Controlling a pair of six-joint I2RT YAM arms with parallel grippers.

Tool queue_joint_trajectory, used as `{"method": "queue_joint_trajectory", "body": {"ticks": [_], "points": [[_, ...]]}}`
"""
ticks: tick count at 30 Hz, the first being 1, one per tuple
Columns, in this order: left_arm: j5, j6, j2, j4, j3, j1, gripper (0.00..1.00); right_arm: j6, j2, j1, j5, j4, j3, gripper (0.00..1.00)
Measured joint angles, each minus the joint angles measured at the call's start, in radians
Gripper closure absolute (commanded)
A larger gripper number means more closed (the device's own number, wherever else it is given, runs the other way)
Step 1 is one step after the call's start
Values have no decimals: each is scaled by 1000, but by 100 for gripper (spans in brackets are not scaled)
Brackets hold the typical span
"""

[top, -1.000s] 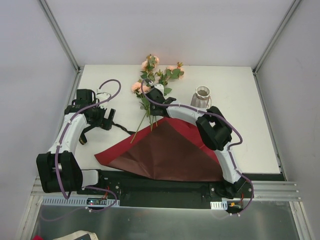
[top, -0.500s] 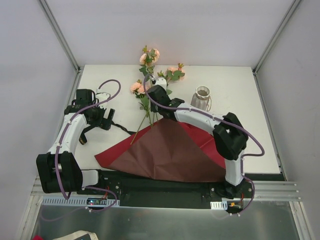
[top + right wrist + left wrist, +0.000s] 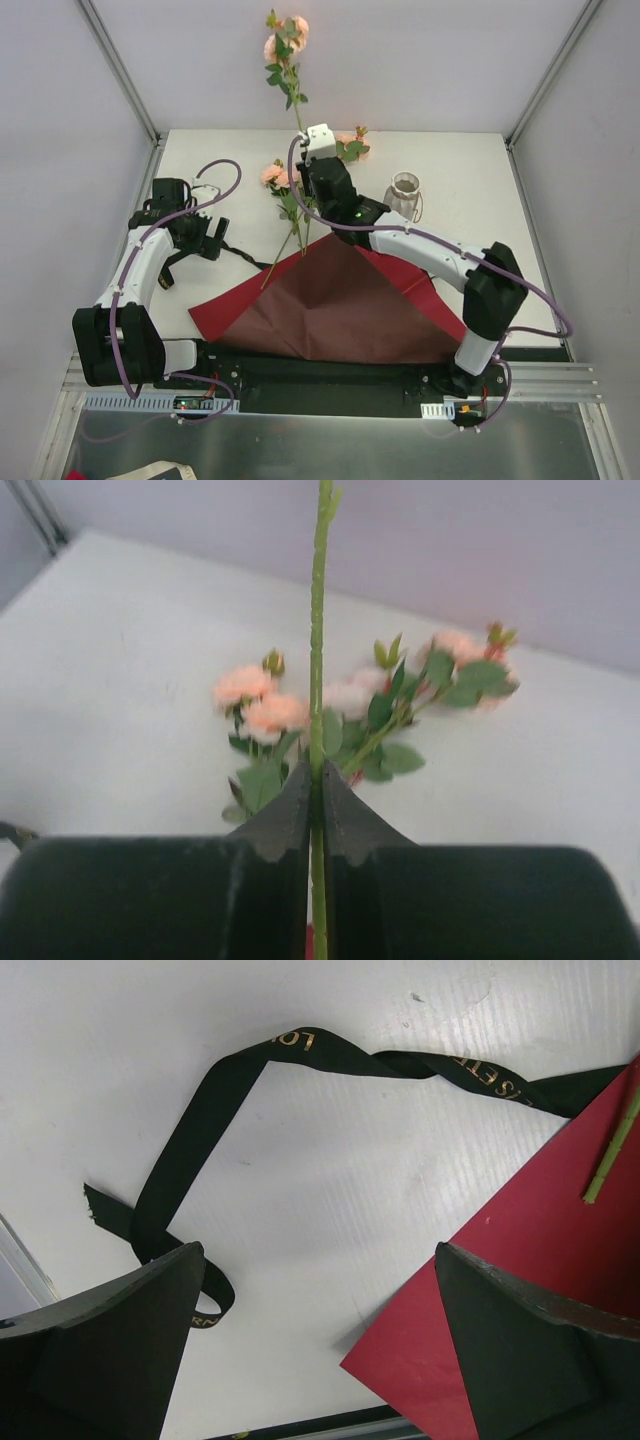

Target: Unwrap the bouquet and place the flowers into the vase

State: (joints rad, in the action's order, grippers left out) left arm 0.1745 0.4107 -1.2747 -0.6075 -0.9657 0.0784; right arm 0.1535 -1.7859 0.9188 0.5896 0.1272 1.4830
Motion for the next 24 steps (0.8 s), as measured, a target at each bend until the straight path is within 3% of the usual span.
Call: {"method": "queue_joint_trajectory", "body": {"ticks": [5, 11, 19, 24], "points": [[-3, 1, 0, 0, 0, 0, 1, 203, 127, -13, -5, 288, -24, 99], [-5, 2, 0, 0, 0, 0, 1, 333, 239, -130, -106, 620, -78, 99], [-23, 14, 17, 0, 0, 0, 1, 382, 285, -248, -212, 877, -226, 100], [-27, 24, 29, 0, 0, 0, 1, 369, 286, -313, -268, 940, -271, 100]]}}
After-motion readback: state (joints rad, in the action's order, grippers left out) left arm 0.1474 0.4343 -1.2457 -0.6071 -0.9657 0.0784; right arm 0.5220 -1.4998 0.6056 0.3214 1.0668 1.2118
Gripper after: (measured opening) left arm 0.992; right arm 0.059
